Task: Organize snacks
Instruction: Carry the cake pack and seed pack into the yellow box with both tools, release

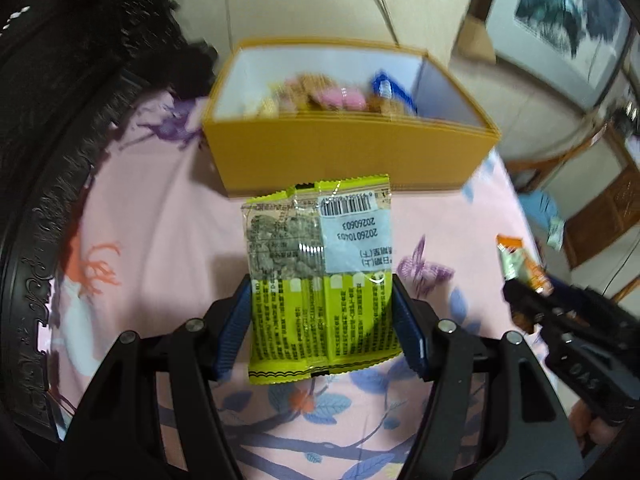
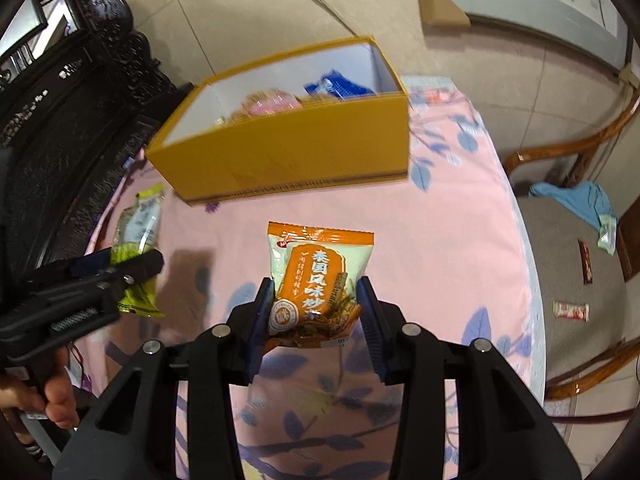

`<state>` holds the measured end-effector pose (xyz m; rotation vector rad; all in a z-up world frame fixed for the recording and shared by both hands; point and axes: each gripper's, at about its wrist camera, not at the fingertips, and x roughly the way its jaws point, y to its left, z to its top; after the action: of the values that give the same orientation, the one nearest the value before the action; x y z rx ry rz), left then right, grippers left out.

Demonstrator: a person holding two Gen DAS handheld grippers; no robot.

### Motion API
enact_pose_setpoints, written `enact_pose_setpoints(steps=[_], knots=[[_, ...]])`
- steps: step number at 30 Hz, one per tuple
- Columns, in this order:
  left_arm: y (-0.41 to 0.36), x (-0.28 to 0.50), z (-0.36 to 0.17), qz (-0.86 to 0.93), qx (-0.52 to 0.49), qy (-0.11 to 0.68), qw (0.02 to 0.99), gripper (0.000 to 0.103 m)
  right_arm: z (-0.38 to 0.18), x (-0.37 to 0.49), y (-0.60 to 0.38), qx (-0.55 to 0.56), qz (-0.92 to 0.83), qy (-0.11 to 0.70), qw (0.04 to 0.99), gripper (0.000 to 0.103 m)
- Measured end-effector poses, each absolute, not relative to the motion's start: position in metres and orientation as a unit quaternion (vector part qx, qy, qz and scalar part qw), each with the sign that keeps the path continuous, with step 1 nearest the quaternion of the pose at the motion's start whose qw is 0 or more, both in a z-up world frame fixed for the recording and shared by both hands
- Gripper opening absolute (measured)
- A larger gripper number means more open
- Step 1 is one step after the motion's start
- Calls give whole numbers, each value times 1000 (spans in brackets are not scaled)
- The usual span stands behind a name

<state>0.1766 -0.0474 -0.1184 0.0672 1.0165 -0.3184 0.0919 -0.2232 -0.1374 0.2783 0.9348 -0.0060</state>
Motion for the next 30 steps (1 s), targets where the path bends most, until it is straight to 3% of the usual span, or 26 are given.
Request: enact_pose_setpoints(steps=[12, 26, 28, 29, 30], knots=[[-46, 271, -19, -150, -16, 374, 915, 66, -38, 192, -222, 101, 20, 341, 934, 43], [-79, 376, -43, -137, -12, 388, 912, 67, -45, 297, -240, 98, 12, 343, 934, 43], [-80, 381, -51, -131, -9, 394, 910, 69, -53, 304, -240, 100, 13, 353, 930, 46], [-81, 383, -54, -128, -7, 396, 909, 77, -56, 307, -240, 104, 13, 358, 928, 49], [-81, 383, -56, -122, 0, 398, 909, 85, -59, 309, -241, 112, 10, 362, 925, 69]])
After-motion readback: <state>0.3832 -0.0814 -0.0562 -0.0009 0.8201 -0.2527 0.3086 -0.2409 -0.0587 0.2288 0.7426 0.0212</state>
